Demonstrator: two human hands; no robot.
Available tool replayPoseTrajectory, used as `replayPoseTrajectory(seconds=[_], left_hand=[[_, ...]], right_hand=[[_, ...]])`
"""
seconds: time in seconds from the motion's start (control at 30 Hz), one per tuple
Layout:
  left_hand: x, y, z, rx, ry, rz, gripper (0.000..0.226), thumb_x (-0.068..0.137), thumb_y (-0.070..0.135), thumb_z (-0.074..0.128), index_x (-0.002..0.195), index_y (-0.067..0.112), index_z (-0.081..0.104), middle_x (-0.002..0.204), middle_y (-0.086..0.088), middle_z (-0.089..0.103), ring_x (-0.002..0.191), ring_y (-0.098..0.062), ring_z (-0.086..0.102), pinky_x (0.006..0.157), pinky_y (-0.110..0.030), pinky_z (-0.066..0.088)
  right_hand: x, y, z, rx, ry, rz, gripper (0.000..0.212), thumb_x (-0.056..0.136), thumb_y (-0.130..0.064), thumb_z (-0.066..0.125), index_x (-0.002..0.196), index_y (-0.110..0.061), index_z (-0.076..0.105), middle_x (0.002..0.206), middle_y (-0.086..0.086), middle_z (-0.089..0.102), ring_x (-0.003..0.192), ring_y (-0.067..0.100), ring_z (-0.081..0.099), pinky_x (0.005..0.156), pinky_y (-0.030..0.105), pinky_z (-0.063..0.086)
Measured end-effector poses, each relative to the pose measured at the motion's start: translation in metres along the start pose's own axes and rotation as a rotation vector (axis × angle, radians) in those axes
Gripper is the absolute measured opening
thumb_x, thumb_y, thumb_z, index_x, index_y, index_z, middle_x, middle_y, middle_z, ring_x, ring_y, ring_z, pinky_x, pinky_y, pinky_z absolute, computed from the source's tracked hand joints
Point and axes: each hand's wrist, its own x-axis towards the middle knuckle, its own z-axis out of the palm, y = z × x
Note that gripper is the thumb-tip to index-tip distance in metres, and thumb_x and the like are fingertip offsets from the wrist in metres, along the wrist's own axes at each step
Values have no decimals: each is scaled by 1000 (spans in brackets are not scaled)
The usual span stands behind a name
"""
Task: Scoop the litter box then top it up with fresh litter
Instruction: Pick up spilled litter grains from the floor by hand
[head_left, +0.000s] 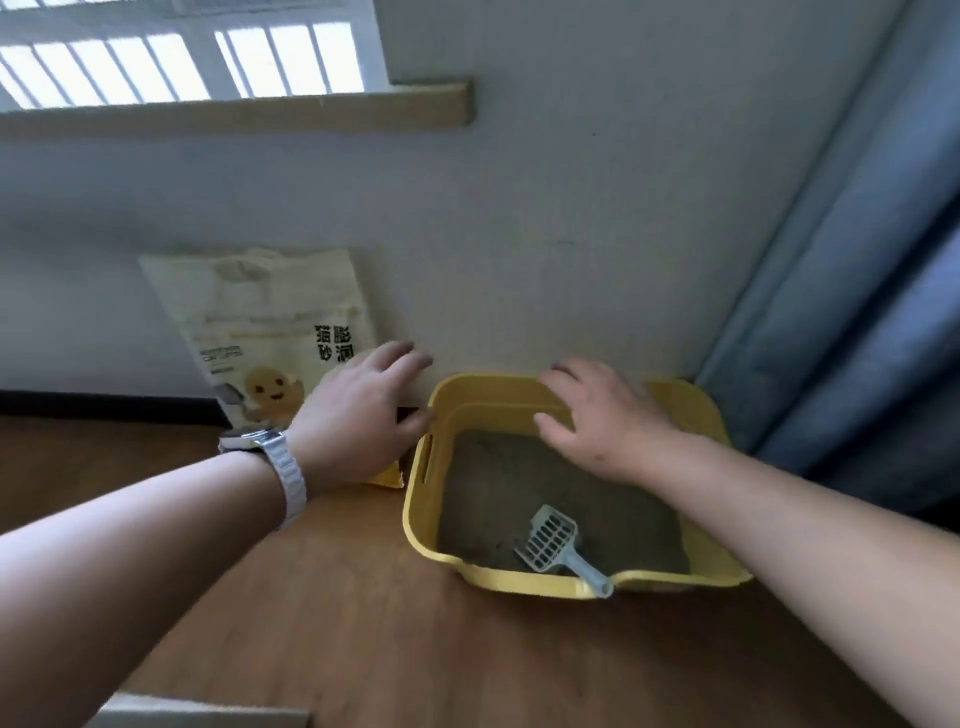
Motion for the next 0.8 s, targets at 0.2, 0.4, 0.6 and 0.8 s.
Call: replayPoseTrajectory(seconds=[0.2,0.4,0.6,0.8], left_hand=[[2,78,16,16,-41,87,60,92,53,51,146,29,38,155,-3,35,139,-28,36,111,-45,33],[-29,139,-30,-48,-163,76,59,91,49,53,145,28,41,153,-3,38,139,-28,35,111,-46,32],[-59,180,-118,-94,-201,61,56,90,44,61,141,25,48,149,-5,44,136,-28,40,110,-43,34],[-86,207,-165,-69,-264,68,54,89,43,60,139,25,49,146,-6,47,134,-30,43,105,-43,38]], right_hand=[[-58,53,-21,-12,-27,81,56,93,-52,37,143,-26,39,150,1,37,138,22,32,113,43,30],[-119,54,-89,43,-154,144,53,93,-49,40,140,-26,42,147,0,39,135,22,33,108,42,34],[-152,42,-191,89,-200,173,51,94,-47,41,140,-25,43,145,-3,40,134,20,34,107,40,34],[-185,28,-237,113,-258,153,50,93,-46,44,138,-23,45,144,-1,41,132,21,36,107,41,34]])
